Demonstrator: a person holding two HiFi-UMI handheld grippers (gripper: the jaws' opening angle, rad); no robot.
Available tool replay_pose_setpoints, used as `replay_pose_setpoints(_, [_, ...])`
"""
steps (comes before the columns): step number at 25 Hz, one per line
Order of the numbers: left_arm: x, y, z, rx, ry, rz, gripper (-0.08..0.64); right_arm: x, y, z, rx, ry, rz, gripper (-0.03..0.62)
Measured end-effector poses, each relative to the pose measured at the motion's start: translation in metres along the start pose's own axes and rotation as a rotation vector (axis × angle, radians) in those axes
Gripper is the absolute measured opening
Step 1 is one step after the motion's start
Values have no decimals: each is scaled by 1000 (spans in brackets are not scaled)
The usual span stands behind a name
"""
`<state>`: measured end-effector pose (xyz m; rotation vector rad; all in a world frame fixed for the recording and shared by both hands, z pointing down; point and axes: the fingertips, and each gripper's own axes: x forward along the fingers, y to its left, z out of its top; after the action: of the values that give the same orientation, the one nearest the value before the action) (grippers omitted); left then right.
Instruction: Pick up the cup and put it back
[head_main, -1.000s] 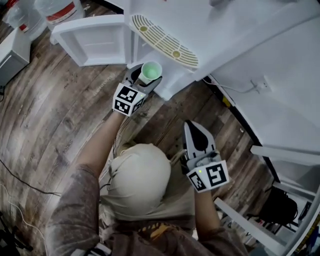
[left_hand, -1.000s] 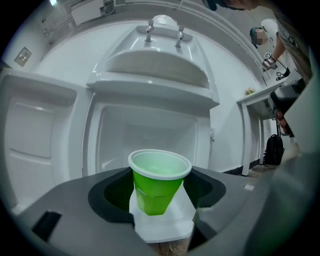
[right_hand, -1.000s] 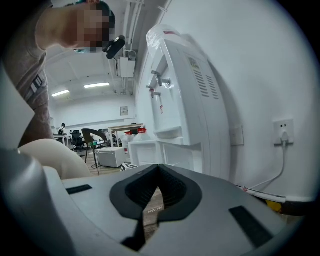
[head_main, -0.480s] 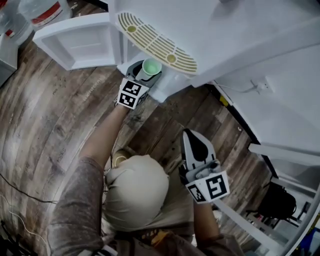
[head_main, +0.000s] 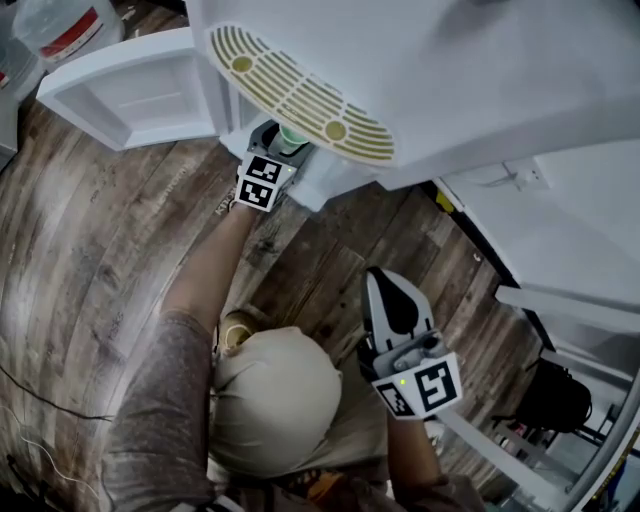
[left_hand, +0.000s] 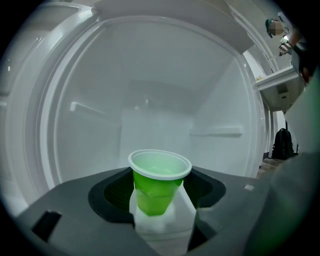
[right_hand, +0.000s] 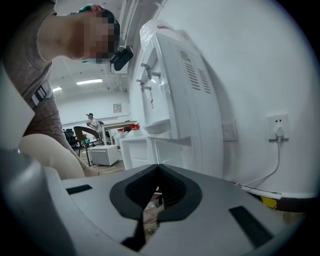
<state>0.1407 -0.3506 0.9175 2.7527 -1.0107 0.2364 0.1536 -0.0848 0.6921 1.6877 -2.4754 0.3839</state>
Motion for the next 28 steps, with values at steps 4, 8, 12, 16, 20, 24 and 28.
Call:
replay_pose_setpoints(4, [9, -3, -6, 9, 12, -10, 305, 2, -3, 0, -2, 3, -3, 2])
replay_pose_setpoints(8, [13, -6, -14, 29, 34, -12, 305, 2, -7, 1, 0, 4, -9, 2])
replay_pose_setpoints(12, [13, -5, -17, 19, 49, -15, 305, 0, -5, 1, -8, 2, -6, 2])
replay_pose_setpoints(16, [13, -5, -22, 5, 79, -19, 321, -1, -4, 1, -9, -2, -5, 2])
replay_pose_setpoints(20, [9, -4, -20, -7, 82, -12, 358, -1, -2, 3, -17, -6, -1, 2])
replay_pose_setpoints(24, [-5, -8, -13, -21, 77, -22, 360, -3, 1, 9, -20, -24, 5, 2])
replay_pose_setpoints(28, [-24, -11, 2, -18, 70, -26, 360, -3, 6, 11, -35, -31, 19, 2])
